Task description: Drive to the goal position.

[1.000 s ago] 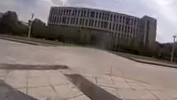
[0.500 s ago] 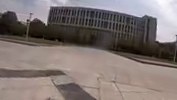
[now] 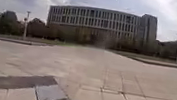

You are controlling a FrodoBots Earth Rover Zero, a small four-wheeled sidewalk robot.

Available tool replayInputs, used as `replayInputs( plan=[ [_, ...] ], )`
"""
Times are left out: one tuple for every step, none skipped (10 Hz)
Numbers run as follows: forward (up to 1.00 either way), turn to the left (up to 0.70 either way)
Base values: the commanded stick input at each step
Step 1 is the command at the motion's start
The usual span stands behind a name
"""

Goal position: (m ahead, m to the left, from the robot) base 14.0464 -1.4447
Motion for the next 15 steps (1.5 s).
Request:
replayInputs(
  plan=[
    [1.0,0.0],
    [1.0,0.0],
    [1.0,-0.16],
    [1.0,-0.17],
    [1.0,-0.01],
    [1.0,0.0],
    [1.0,0.0],
    [1.0,0.0],
    [1.0,0.0],
    [1.0,0.0],
    [1.0,0.0],
    [1.0,0.0],
    [1.0,0.0],
    [1.0,0.0],
    [1.0,0.0]
  ],
)
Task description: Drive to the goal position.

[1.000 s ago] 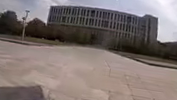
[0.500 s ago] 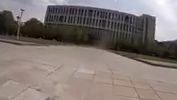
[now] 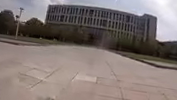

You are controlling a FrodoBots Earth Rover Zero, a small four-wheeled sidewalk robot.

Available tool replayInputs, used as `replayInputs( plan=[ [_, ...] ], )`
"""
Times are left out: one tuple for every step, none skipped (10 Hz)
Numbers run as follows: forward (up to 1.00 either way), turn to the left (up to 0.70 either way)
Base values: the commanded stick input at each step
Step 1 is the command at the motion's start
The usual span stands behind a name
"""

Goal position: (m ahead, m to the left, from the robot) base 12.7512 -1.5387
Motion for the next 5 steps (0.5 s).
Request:
replayInputs(
  plan=[
    [1.0,0.0],
    [1.0,0.0],
    [1.0,0.0],
    [1.0,0.0],
    [1.0,0.0]
  ],
)
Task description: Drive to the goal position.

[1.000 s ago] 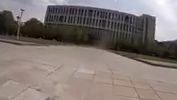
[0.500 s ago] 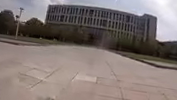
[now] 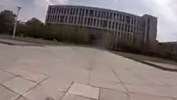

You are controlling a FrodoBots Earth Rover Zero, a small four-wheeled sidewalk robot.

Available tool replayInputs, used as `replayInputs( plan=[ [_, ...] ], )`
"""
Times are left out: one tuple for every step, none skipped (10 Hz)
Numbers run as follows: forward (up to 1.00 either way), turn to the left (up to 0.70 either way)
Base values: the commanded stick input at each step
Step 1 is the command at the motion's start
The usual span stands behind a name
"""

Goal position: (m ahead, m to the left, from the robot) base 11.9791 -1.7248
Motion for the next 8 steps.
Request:
replayInputs(
  plan=[
    [1.0,0.0],
    [1.0,0.0],
    [1.0,0.0],
    [1.0,0.0],
    [1.0,0.0],
    [1.0,0.0],
    [1.0,0.0],
    [1.0,0.0]
  ],
)
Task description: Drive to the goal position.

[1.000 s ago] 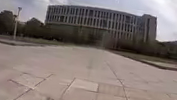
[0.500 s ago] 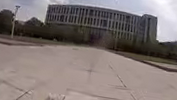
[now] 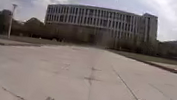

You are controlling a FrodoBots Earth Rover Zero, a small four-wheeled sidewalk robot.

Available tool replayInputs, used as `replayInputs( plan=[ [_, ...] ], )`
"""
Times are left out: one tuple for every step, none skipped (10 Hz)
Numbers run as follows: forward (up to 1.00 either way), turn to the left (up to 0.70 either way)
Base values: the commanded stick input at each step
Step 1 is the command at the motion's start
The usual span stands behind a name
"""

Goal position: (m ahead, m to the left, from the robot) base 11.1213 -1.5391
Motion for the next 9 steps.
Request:
replayInputs(
  plan=[
    [1.0,0.0],
    [1.0,0.0],
    [1.0,0.0],
    [1.0,0.0],
    [1.0,0.0],
    [1.0,0.0],
    [1.0,0.0],
    [1.0,0.0],
    [1.0,0.0]
  ],
)
